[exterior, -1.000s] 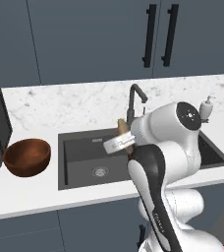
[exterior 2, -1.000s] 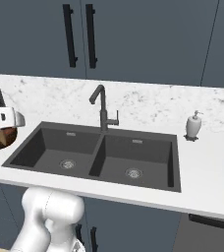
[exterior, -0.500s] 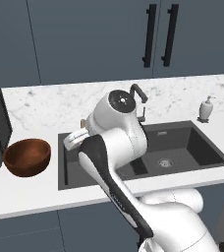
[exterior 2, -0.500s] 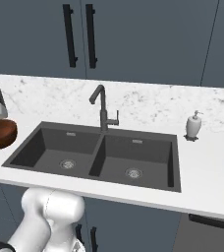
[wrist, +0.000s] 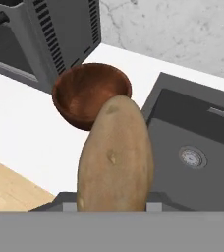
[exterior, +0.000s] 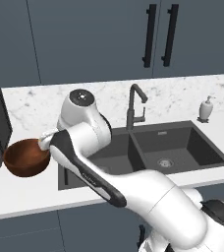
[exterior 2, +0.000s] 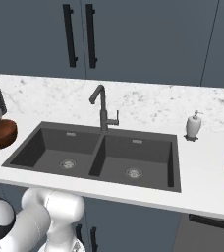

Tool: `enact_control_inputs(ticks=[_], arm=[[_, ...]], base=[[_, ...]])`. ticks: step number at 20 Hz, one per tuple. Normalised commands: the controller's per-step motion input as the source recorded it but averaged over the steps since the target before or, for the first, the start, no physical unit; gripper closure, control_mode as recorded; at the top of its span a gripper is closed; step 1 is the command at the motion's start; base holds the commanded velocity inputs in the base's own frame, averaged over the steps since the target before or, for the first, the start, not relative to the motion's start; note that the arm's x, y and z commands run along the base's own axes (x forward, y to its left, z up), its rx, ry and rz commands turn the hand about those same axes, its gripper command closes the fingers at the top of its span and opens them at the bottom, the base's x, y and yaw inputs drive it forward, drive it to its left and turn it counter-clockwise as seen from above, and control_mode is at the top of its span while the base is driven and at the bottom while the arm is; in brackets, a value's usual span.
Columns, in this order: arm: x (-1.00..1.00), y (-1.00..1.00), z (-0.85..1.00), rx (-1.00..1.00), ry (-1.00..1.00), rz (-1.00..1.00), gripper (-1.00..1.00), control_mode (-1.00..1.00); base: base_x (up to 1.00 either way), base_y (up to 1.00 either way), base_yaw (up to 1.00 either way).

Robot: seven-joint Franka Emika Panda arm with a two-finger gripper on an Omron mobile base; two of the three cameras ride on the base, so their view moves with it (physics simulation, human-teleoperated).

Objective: Pick the sweet potato from the sink and place it in the bowl. Then pick the bowl and place it in the microwave. Then close the microwave door and press the start button.

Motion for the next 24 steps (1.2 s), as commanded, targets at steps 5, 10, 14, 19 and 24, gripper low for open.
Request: enact_control_inputs(ticks=[5,10,14,19,24], arm=[[0.50,0.54,-0.48,0.00,0.00,0.00,1.00,-1.00],[0.59,0.39,-0.09,-0.01,0.04,0.00,1.00,-1.00],[0.49,0.44,-0.25,-0.02,0.00,0.00,1.00,-1.00],[0.45,0.40,-0.17,-0.03,0.04,-0.01,1.00,-1.00],[0.36,0.34,-0.11,-0.03,0.05,-0.02,1.00,-1.00]], base=[[0.00,0.00,0.00],[0.00,0.00,0.00],[0.00,0.00,0.00],[0.00,0.00,0.00],[0.00,0.00,0.00]])
